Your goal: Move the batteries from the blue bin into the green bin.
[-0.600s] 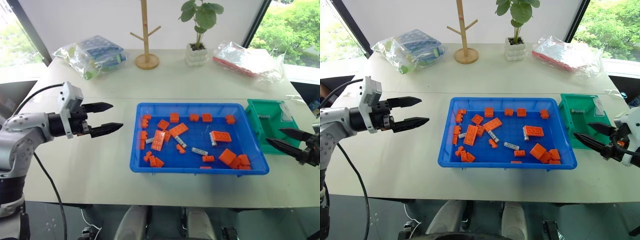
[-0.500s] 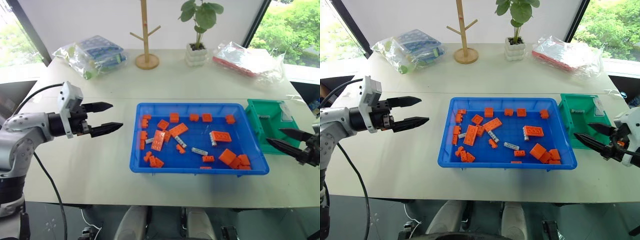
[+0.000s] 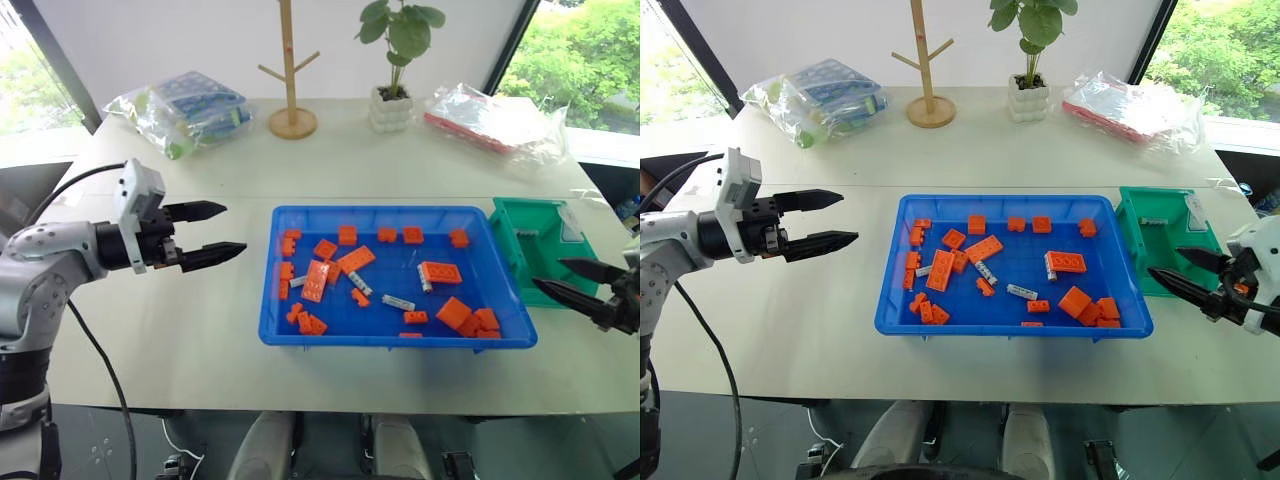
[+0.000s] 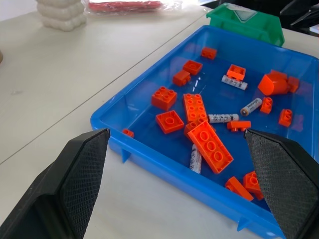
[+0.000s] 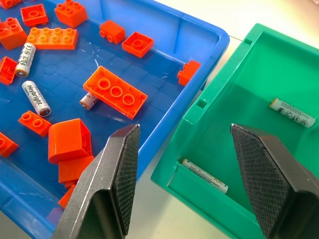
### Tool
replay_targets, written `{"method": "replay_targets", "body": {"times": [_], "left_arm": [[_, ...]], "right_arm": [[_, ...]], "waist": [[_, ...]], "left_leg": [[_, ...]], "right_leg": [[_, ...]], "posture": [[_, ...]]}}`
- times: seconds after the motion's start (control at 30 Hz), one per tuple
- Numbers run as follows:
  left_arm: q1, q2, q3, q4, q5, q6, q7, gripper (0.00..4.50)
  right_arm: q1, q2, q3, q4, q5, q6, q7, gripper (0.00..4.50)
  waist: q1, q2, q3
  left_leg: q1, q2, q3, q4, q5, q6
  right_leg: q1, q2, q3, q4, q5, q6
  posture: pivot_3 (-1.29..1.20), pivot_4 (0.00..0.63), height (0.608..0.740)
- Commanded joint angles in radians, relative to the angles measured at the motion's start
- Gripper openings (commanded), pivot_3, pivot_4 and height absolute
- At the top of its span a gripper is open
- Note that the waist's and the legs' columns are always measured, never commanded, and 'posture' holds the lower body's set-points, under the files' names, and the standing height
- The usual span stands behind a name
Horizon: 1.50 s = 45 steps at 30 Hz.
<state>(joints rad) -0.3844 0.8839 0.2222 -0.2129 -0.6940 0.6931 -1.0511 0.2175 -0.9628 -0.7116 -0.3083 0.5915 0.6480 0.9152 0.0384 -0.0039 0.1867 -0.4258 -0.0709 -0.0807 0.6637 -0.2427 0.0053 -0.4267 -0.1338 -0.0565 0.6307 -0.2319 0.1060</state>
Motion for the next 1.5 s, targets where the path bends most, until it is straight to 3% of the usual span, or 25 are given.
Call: {"method": "replay_targets", "body": {"times": [0.03,0.6,0.8,1.0,1.2,1.4,1.5], "left_arm": [[0.007,0.018,0.03,-0.027,-0.007,-0.01,-0.003,4.5],[0.056,0.023,0.074,-0.092,-0.024,-0.004,0.041,4.5],[0.082,0.026,0.079,-0.139,-0.051,-0.004,0.029,4.5],[0.072,0.041,0.066,-0.121,-0.044,-0.01,0.013,4.5],[0.089,0.068,0.076,-0.148,-0.054,-0.001,-0.009,4.5],[0.12,0.075,0.09,-0.191,-0.075,0.01,0.005,4.5],[0.134,0.066,0.097,-0.207,-0.08,0.015,0.026,4.5]], "right_arm": [[-0.026,-0.025,-0.001,-0.005,-0.013,-0.026,0.014,2.94],[-0.217,-0.082,0.148,0.121,-0.067,-0.087,0.067,2.94],[-0.633,-0.109,0.481,0.178,-0.111,-0.143,0.173,2.94],[-0.937,0.109,0.821,0.208,-0.24,-0.216,0.221,2.94],[-1.012,0.283,1.033,0.369,-0.423,-0.425,0.259,2.94],[-1.021,0.393,1.087,0.503,-0.493,-0.495,0.258,2.94],[-1.018,0.468,1.059,0.494,-0.445,-0.353,0.219,2.94]], "waist": [[0.0,0.0,0.0],[-0.002,0.0,0.0],[-0.033,0.002,0.001],[-0.046,-0.001,0.002],[-0.049,-0.004,0.003],[-0.051,-0.004,0.004],[-0.053,-0.004,0.004]], "left_leg": [[0.0,0.0,0.0,0.0,0.0,0.0],[0.001,0.0,0.001,0.001,0.0,0.0],[0.001,0.0,0.002,0.001,0.0,0.0],[0.0,0.001,0.001,0.0,0.0,0.0],[-0.001,-0.003,0.0,0.001,0.001,-0.001],[0.0,-0.002,-0.001,0.0,0.003,-0.005],[0.0,-0.001,-0.001,0.0,0.004,-0.007]], "right_leg": [[0.0,0.0,0.0,0.0,0.0,0.0],[0.0,0.0,0.001,0.001,0.0,-0.001],[0.0,0.0,0.001,0.001,0.002,-0.001],[-0.003,0.0,0.001,0.001,0.003,0.002],[-0.002,0.0,0.001,0.001,0.004,0.003],[-0.003,0.001,0.001,0.003,0.004,0.004],[-0.004,0.002,0.001,0.005,0.005,0.003]], "posture": [[0.0,0.15,0.693],[0.0,0.15,0.693],[0.0,0.15,0.693],[0.0,0.15,0.693],[0.0,0.15,0.693],[0.0,0.15,0.693],[0.0,0.15,0.693]]}}
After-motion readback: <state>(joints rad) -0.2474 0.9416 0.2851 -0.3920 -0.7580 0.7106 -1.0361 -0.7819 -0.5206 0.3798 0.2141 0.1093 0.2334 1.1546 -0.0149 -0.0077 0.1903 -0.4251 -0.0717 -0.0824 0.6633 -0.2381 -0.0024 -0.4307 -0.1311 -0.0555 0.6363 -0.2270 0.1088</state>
